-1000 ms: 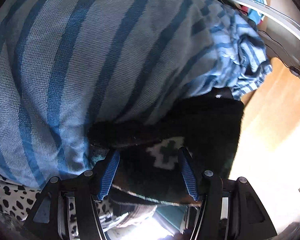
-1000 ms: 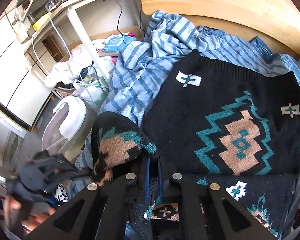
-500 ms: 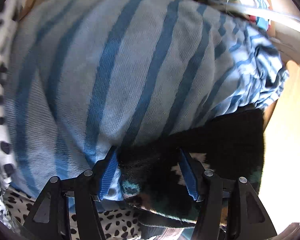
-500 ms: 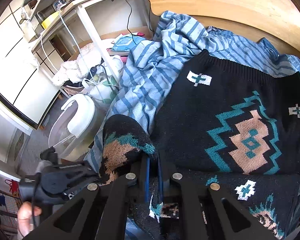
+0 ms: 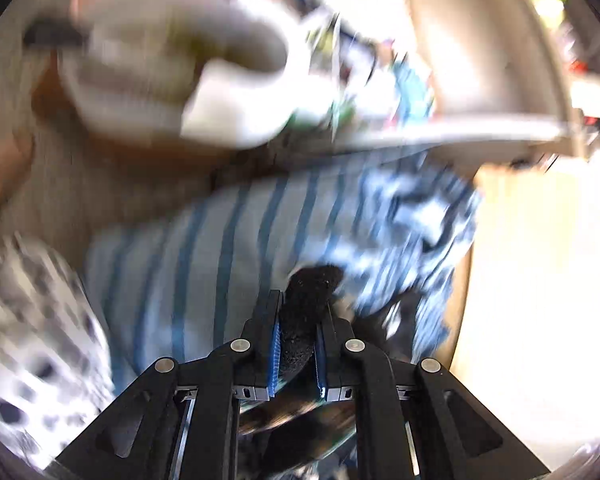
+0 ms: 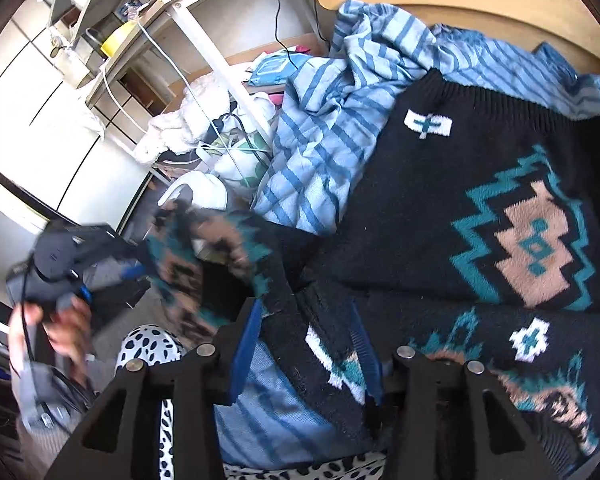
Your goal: Fold clothes
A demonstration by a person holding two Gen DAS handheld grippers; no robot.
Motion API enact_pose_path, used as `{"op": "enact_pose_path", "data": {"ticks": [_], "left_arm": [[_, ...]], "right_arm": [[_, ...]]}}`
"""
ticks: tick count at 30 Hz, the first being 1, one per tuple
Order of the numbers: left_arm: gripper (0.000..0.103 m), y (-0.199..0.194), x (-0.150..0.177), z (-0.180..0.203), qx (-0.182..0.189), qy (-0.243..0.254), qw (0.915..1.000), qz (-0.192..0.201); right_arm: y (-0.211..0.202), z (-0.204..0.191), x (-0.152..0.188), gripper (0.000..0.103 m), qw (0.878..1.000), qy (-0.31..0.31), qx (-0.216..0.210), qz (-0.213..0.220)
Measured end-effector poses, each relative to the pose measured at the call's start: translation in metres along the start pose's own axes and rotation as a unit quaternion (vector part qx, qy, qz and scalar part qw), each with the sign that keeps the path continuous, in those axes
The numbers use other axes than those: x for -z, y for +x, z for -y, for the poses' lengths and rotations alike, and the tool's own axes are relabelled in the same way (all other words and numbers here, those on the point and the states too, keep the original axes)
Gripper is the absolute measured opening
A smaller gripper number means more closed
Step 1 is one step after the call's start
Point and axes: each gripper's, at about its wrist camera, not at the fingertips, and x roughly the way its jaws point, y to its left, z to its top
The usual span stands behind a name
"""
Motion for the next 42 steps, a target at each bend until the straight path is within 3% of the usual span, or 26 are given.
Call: {"op": "enact_pose_path", "data": {"ticks": [2,6,8,12,15,17,20,23,24,26,28,29,30,31,33,34,38,39,40,42], "left_arm": [[0.014,-0.021,-0.012,-0.001,0.003,0.008,0.9998,0.017],[0.014,-0.032,-0.022,0.020,0.018,0.048,0.9986,-0.011],[0.014,-0.023,-0.012,0.037,0.019,0.081,0.9962,-0.027],[0.014,-0.012,0.015,0.072,0.019,0.142,0.9876,-0.064],[0.014,0.006,0.041,0.097,0.030,0.176,0.9781,-0.107],[0.014,0.021,0.060,0.115,0.034,0.198,0.9696,-0.140],[0.014,0.041,0.099,0.136,0.030,0.238,0.9530,-0.186],[0.014,0.069,0.153,0.146,0.015,0.282,0.9305,-0.233],[0.014,0.087,0.178,0.144,0.001,0.300,0.9192,-0.255],[0.016,0.117,0.208,0.133,-0.039,0.315,0.9054,-0.282],[0.033,0.162,0.234,0.102,-0.118,0.303,0.8869,-0.328],[0.044,0.172,0.236,0.086,-0.125,0.272,0.8873,-0.351],[0.046,0.183,0.239,0.071,-0.131,0.240,0.8865,-0.373],[0.047,0.182,0.237,0.063,-0.113,0.210,0.8927,-0.383],[0.064,0.167,0.224,0.061,-0.037,0.161,0.9033,-0.396],[0.066,0.154,0.214,0.064,0.021,0.144,0.9069,-0.395],[0.078,0.093,0.154,0.074,0.112,0.156,0.9264,-0.324],[0.078,0.074,0.137,0.069,0.084,0.167,0.9404,-0.284],[0.078,0.064,0.127,0.062,0.069,0.169,0.9484,-0.259],[0.078,0.058,0.109,0.043,0.058,0.153,0.9554,-0.246]], "right_arm": [[0.001,0.001,0.002,0.052,1.000,0.006,0.001,0.002],[0.027,-0.001,0.007,0.052,0.997,0.008,0.065,-0.036],[0.048,-0.001,0.013,0.051,0.996,0.007,0.066,-0.065],[0.093,0.004,0.031,0.050,0.994,0.020,0.044,-0.103],[0.094,0.012,0.039,0.053,0.995,0.035,0.010,-0.093],[0.077,0.020,0.041,0.052,0.996,0.052,-0.025,-0.074],[0.031,0.046,0.048,0.051,0.997,0.068,0.028,-0.035],[-0.014,0.072,0.056,0.052,0.993,0.084,0.081,0.005],[-0.029,0.081,0.058,0.052,0.991,0.089,0.099,0.018],[-0.060,0.098,0.063,0.054,0.985,0.100,0.134,0.045],[-0.090,0.116,0.068,0.054,0.977,0.110,0.169,0.071],[-0.091,0.117,0.070,0.054,0.977,0.111,0.169,0.066],[-0.093,0.119,0.072,0.054,0.977,0.113,0.169,0.060],[-0.093,0.121,0.075,0.054,0.978,0.110,0.167,0.053],[-0.087,0.115,0.075,0.054,0.982,0.100,0.151,0.048],[-0.084,0.111,0.075,0.054,0.984,0.095,0.143,0.045],[-0.062,0.096,0.066,0.054,0.992,0.083,0.095,0.031],[-0.055,0.091,0.063,0.055,0.993,0.077,0.085,0.026],[-0.047,0.081,0.061,0.055,0.994,0.061,0.088,0.022],[-0.032,0.063,0.058,0.056,0.995,0.030,0.099,0.015]]}}
